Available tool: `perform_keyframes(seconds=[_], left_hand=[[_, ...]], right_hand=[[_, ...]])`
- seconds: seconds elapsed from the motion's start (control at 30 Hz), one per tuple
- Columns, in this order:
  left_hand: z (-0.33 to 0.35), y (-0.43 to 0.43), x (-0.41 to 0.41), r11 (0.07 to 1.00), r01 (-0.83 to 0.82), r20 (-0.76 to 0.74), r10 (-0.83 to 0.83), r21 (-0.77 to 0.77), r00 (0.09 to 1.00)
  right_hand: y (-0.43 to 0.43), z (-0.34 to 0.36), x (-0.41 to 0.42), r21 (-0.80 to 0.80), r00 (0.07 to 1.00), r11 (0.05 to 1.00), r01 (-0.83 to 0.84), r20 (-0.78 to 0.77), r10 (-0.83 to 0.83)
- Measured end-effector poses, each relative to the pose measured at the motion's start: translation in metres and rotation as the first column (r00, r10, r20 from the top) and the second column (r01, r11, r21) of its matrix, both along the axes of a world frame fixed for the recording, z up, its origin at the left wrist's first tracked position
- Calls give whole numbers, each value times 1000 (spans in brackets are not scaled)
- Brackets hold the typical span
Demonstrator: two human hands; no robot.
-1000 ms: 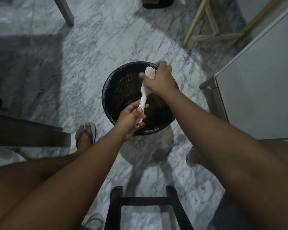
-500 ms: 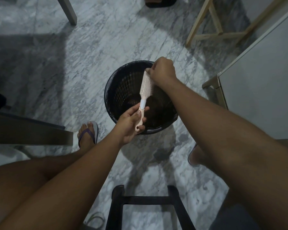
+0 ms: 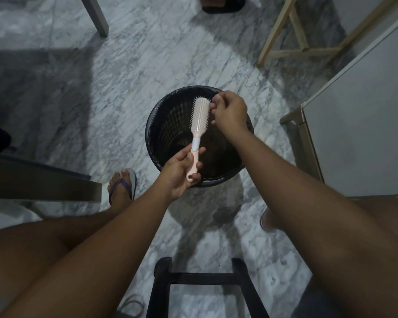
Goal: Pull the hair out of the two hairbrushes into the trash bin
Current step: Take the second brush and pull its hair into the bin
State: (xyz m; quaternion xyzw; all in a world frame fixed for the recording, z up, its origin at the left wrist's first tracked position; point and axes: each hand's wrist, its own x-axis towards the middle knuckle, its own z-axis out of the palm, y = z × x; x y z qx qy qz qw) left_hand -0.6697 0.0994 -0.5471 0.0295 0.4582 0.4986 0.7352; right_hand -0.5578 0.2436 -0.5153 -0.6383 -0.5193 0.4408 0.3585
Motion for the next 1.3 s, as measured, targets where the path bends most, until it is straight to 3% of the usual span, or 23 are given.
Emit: perform_keyframes(seconds=[0.13, 0.27, 0.4, 0.57, 0.73, 0.87, 1.0, 1.17, 1.3], left_hand=[[-2, -8, 3, 999, 49, -35, -49, -1, 998], [-7, -12, 1, 1000, 26, -45, -27, -14, 999], [-8, -10, -3, 1000, 12, -45, -13, -14, 999], [-5, -9, -4, 999, 37, -69, -36, 11, 997], [-9, -13, -3, 991, 132, -97, -129, 26, 987], [-9, -14, -4, 986, 162, -86, -158, 36, 984], [-4, -10, -1, 989, 134, -43, -131, 68, 990], [1, -8, 0, 991, 93, 36, -97, 100, 995], [4, -7, -2, 991, 86, 54, -92, 107, 994]], right_hand=[[18, 13, 4, 83, 998, 994, 65, -8, -65], [41, 34, 2, 166, 975, 969, 184, -156, -158], [48, 37, 3, 85, 950, 960, 268, -190, -249], [23, 1, 16, -89, 983, 996, -23, 180, 38], [21, 9, 3, -187, 937, 948, -257, 191, 292], [34, 15, -4, -202, 927, 961, -188, 288, 242], [46, 17, -10, -225, 953, 969, -100, 259, 159], [44, 20, -7, -236, 981, 955, -181, -106, 159], [35, 15, 2, -417, 955, 877, -239, 60, 289]])
